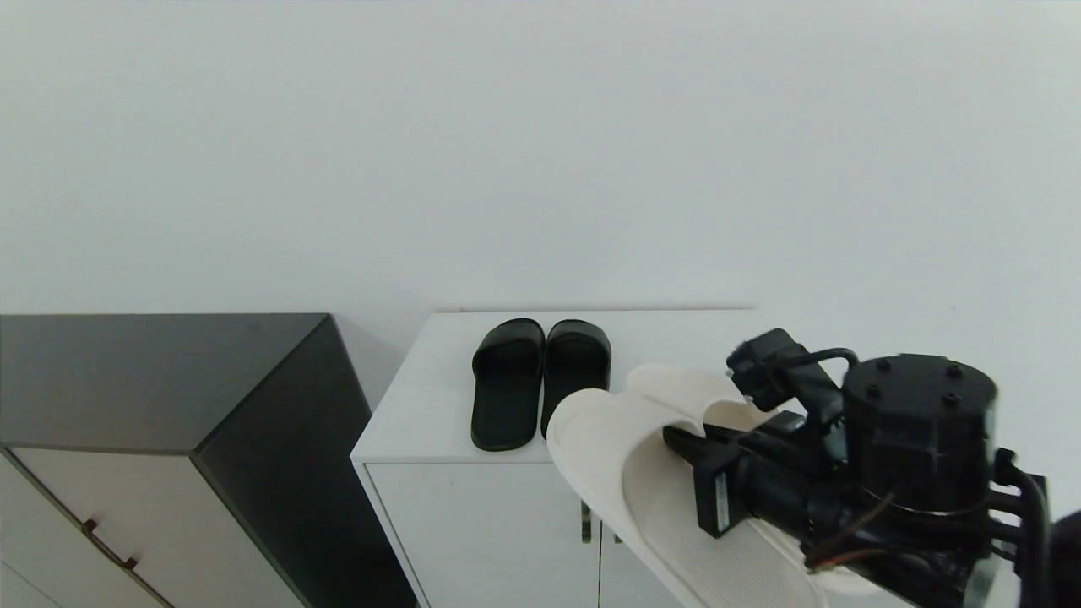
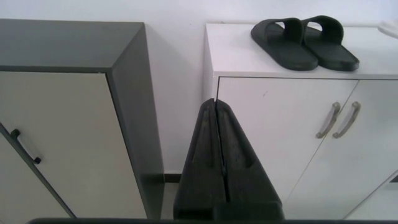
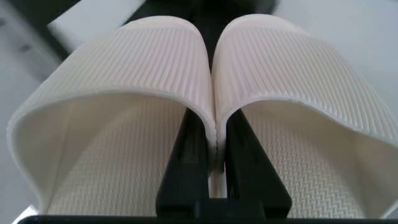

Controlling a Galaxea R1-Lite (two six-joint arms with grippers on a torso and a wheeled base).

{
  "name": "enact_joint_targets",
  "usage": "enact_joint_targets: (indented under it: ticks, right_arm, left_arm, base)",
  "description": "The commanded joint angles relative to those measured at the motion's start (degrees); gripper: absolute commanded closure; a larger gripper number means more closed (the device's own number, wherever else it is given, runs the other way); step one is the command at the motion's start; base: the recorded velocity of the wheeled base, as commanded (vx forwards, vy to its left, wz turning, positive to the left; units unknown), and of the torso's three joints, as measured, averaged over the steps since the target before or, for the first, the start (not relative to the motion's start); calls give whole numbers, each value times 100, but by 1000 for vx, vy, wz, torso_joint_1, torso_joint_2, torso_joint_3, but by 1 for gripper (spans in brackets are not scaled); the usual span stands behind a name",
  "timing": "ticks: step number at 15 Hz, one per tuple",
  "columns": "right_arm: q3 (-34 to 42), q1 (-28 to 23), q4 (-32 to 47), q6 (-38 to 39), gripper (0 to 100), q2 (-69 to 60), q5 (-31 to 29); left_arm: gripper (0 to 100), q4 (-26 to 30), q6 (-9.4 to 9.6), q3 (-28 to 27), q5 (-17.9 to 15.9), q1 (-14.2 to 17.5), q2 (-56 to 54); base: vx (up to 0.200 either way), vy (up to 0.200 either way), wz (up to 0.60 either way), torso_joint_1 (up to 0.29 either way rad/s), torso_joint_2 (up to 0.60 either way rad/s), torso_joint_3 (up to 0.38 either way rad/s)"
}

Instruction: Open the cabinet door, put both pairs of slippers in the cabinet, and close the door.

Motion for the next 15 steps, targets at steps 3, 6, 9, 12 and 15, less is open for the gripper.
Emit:
enact_joint_targets:
  ticks: [3,6,9,12,15]
  right_arm:
    - [610,65,32,-10,100,-664,418]
    - [786,47,6,-28,100,-690,418]
    - [821,12,14,-28,100,-699,418]
    - [856,12,6,-28,100,-664,427]
    - [891,12,14,-28,100,-637,471]
  left_arm:
    - [100,2,-4,0,-2,-2,-1]
    - [100,2,-4,0,-2,7,-1]
    - [100,-7,-4,0,-2,-2,-1]
    - [100,2,-4,0,7,-2,-1]
    - [100,-7,-4,0,7,-2,-1]
  base:
    - [0,0,0,0,0,0]
    - [-200,0,0,7,5,2]
    - [0,0,0,0,0,0]
    - [0,0,0,0,0,0]
    - [0,0,0,0,0,0]
